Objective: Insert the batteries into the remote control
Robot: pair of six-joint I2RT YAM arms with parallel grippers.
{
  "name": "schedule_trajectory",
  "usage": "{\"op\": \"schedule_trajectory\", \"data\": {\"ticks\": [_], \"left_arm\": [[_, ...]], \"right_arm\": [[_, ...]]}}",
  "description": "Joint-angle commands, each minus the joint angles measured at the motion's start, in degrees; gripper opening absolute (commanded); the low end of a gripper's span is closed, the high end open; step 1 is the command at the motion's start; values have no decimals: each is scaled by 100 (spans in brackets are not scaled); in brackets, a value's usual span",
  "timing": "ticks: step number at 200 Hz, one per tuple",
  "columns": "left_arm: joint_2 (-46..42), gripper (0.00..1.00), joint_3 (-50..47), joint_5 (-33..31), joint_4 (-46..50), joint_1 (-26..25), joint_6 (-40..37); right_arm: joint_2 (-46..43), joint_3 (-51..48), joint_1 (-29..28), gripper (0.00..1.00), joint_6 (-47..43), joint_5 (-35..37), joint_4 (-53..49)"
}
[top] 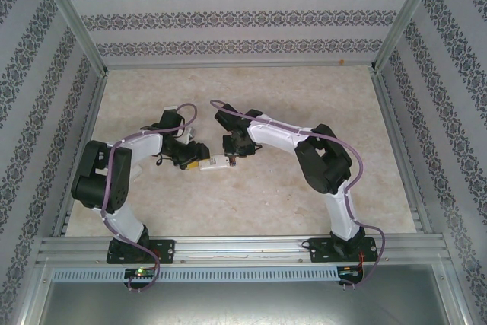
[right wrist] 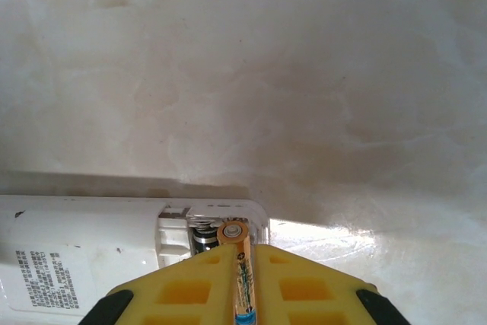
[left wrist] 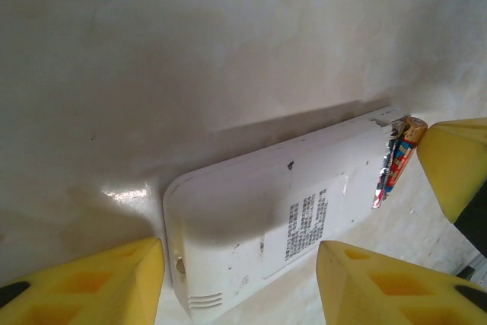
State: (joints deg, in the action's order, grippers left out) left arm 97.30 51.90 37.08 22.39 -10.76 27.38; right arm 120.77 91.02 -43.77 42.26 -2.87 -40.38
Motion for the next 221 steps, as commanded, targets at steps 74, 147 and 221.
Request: {"op": "schedule_trajectory", "data": {"ticks": [74, 147, 221], "left_arm": [[-26, 56, -38, 106, -156, 40, -105], [-114, 56, -73, 98, -236, 40, -7], [-254, 59, 6, 36, -121, 44, -93]], "right_arm": [[279, -311, -406, 7, 153, 47, -501], [-100, -480, -433, 2, 339, 111, -824], [-347, 119, -96, 7, 511, -82, -675]]}}
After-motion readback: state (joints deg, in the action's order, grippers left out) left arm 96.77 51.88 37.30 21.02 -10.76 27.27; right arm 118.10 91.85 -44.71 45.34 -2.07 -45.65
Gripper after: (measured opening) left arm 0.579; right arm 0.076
